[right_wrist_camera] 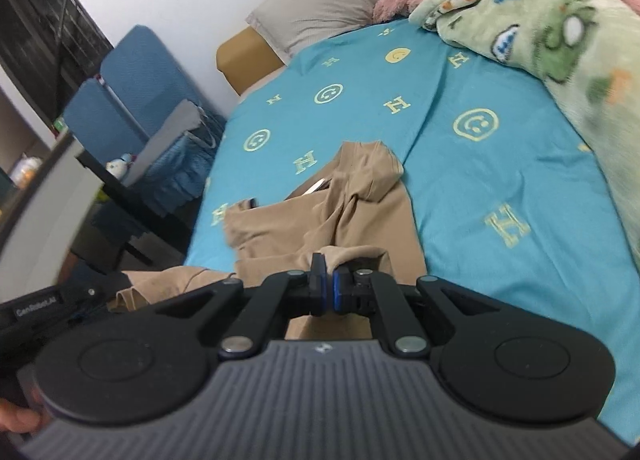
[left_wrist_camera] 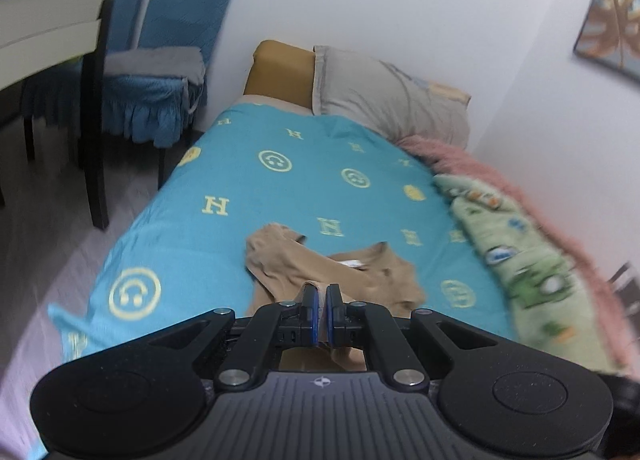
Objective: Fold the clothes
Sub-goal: 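Lift the hem with both tools, fold it onto the collar, open both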
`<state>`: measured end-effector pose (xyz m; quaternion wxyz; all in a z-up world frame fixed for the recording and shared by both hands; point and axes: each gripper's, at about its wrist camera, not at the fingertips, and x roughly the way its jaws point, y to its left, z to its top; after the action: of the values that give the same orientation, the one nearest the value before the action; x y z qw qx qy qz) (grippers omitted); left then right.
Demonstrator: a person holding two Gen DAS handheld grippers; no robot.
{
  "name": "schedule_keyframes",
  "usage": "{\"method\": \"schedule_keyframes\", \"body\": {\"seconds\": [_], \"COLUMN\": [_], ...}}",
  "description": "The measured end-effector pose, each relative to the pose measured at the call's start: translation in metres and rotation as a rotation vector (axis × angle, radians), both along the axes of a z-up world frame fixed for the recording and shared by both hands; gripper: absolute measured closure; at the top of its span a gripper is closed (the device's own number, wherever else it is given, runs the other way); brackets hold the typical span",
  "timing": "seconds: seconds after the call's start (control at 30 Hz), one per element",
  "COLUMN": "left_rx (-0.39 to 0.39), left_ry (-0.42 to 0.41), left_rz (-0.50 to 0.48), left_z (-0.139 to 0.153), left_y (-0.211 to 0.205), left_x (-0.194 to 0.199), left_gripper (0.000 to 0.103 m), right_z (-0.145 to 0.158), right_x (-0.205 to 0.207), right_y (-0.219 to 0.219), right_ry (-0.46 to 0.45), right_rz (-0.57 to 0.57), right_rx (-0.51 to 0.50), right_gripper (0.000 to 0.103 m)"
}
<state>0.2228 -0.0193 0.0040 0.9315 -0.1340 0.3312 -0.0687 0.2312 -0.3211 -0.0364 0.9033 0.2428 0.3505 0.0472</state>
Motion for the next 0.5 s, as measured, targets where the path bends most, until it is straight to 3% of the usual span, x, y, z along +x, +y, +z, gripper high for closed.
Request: {"method": "schedule_keyframes", "body": {"seconds": [0.2,0.33,0.5], "left_rx": [0.126,0.184,0.213], "left_ry": [0.029,0.084,0.102], "left_rz": [-0.011,-0.029,-0.048], "left_z": [-0.076,-0.125,-0.14], "left_y": [-0.006,-0.009,-0.01], "left_x": [0.043,0.065,0.07], "left_gripper": [0.099,0.098,0.093], "right_z": [-0.057,-0.094,-0.107], "right_x": [0.05,0.071,0.076], "right_y": [0.021,0.038,0.036], "right_ry": [-0.022,0.025,0.039], "right_rz": [0.064,0.088,0.074], "right_rx": [-0.122,-0.208,-0.192], "right_gripper": [0.096,0.095,0.094]}}
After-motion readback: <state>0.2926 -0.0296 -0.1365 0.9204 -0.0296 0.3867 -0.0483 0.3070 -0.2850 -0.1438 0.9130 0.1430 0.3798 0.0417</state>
